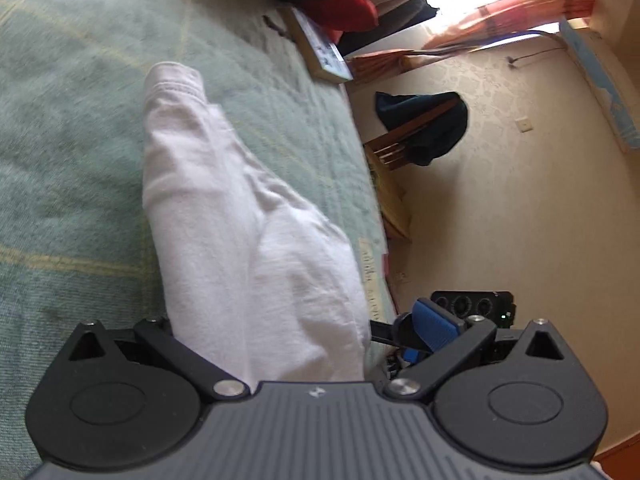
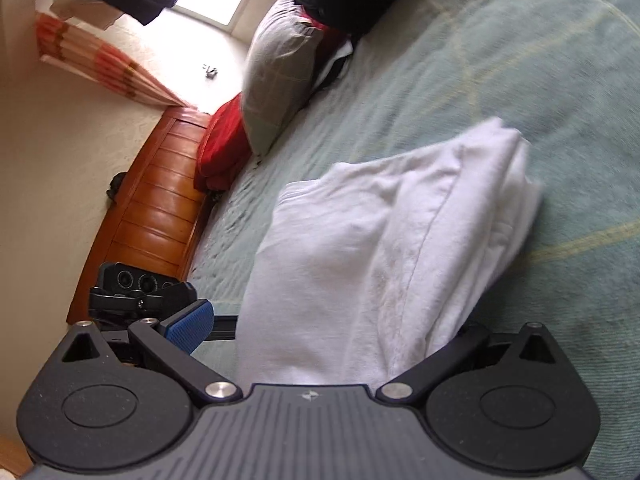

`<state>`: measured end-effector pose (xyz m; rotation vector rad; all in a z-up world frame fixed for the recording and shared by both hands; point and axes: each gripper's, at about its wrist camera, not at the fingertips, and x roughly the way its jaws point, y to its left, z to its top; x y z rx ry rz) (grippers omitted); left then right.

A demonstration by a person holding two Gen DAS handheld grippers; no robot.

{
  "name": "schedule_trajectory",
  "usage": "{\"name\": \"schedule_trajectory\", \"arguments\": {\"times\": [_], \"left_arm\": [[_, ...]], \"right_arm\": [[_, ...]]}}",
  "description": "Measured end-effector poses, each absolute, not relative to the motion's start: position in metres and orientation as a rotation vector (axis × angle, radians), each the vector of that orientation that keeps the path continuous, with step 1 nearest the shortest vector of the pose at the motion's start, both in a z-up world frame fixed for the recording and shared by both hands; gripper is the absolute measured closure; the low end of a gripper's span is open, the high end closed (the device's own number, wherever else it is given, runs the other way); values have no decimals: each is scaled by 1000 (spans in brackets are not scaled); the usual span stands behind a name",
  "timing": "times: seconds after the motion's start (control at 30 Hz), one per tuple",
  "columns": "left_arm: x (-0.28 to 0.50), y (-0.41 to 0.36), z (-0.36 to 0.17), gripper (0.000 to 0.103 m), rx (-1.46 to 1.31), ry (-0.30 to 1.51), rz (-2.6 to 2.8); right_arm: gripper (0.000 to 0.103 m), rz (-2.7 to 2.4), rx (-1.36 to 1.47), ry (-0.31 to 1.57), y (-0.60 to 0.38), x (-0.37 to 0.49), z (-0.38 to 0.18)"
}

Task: Fold clothes
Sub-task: 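Lift and fold the gripped shirt end over the stack with both grippers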

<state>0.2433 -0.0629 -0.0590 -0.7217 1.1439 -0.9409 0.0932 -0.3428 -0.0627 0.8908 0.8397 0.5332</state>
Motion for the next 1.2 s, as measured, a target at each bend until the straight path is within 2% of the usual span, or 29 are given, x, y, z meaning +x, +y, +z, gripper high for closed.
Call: {"name": "schedule_trajectory", "arguments": {"times": [0.53,1.2], "left_arm": [[240,20,-21,2,-720,1037,-808],[257,234,8,2,-765,892,-519]], "right_arm": [[0,705,769,889,-256,145,-28],[0,956,542,958,-46,247,7]]}}
